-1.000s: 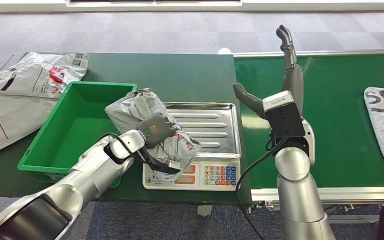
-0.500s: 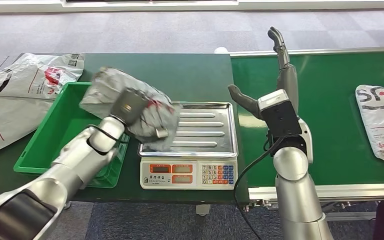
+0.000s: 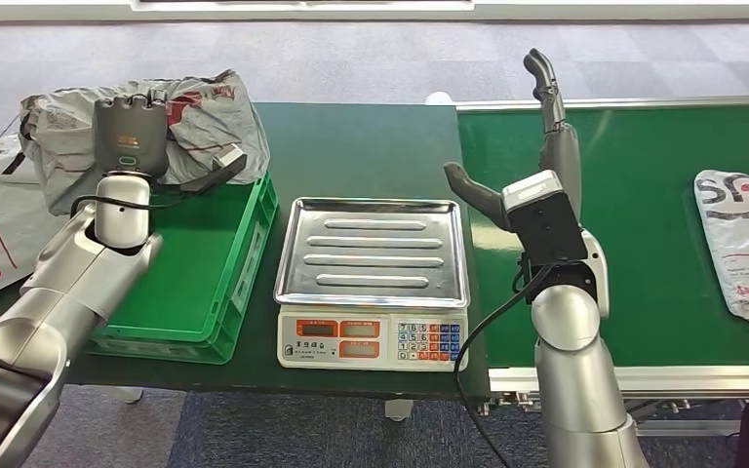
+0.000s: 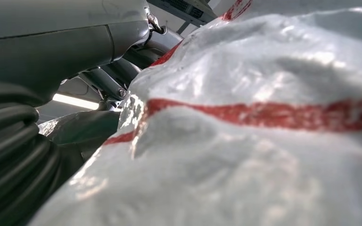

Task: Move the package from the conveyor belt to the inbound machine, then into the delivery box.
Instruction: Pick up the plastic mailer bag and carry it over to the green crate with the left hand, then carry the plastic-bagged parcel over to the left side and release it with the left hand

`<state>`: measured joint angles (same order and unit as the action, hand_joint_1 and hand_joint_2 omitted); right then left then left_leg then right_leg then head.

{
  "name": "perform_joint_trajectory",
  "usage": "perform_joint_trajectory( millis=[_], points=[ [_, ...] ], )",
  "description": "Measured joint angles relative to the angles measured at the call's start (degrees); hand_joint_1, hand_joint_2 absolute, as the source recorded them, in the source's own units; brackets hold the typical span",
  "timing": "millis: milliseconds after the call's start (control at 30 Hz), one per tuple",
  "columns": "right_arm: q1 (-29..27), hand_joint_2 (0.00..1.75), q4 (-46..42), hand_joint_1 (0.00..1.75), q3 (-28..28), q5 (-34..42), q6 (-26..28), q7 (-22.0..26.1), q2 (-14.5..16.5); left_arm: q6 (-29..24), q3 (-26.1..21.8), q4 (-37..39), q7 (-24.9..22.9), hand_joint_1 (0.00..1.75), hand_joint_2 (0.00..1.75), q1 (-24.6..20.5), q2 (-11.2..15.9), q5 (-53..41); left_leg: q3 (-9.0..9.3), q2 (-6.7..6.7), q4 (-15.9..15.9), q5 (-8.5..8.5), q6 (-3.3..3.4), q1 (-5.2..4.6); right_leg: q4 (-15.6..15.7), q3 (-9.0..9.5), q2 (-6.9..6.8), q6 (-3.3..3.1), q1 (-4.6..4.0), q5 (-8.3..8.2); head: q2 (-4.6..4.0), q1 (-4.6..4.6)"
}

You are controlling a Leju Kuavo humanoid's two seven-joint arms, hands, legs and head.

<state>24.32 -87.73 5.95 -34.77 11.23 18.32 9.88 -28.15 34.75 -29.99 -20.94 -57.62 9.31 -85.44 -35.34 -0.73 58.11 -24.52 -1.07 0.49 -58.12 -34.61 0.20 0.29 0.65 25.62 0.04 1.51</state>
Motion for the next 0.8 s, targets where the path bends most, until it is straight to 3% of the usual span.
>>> perform_joint_trajectory(
  millis=[633, 767, 800],
  points=[
    [0.11, 1.75, 0.03, 0.0, 0.0, 0.2, 0.01, 0.05, 0.1, -0.2, -0.13, -0.16, 0.06, 1.75, 1.75, 0.0, 0.52, 0.0, 0.0, 0.01, -0.01, 0.0, -0.01, -0.01, 0.0, 0.0, 0.01, 0.0, -0.04, 0.0, 0.0, 0.0],
    [0.84, 1.75, 0.26, 0.0, 0.01, 0.76, 0.1, 0.37, 0.1, 1.52, -0.18, 0.34, -0.27, 0.0, 0.0, -0.01, 0.72, 0.0, -0.01, 0.01, -0.01, 0.0, -0.01, -0.01, 0.0, 0.01, 0.01, 0.0, -0.04, 0.0, 0.0, 0.0],
    [1.17, 1.75, 0.43, 0.0, 0.01, 1.02, 0.22, 0.5, 0.1, 3.55, -0.41, 0.92, -1.06, 0.0, 0.0, -0.01, 0.78, 0.0, -0.01, 0.01, -0.02, 0.0, -0.01, -0.01, 0.0, 0.01, 0.01, -0.01, -0.05, 0.0, 0.0, 0.0]
  ],
)
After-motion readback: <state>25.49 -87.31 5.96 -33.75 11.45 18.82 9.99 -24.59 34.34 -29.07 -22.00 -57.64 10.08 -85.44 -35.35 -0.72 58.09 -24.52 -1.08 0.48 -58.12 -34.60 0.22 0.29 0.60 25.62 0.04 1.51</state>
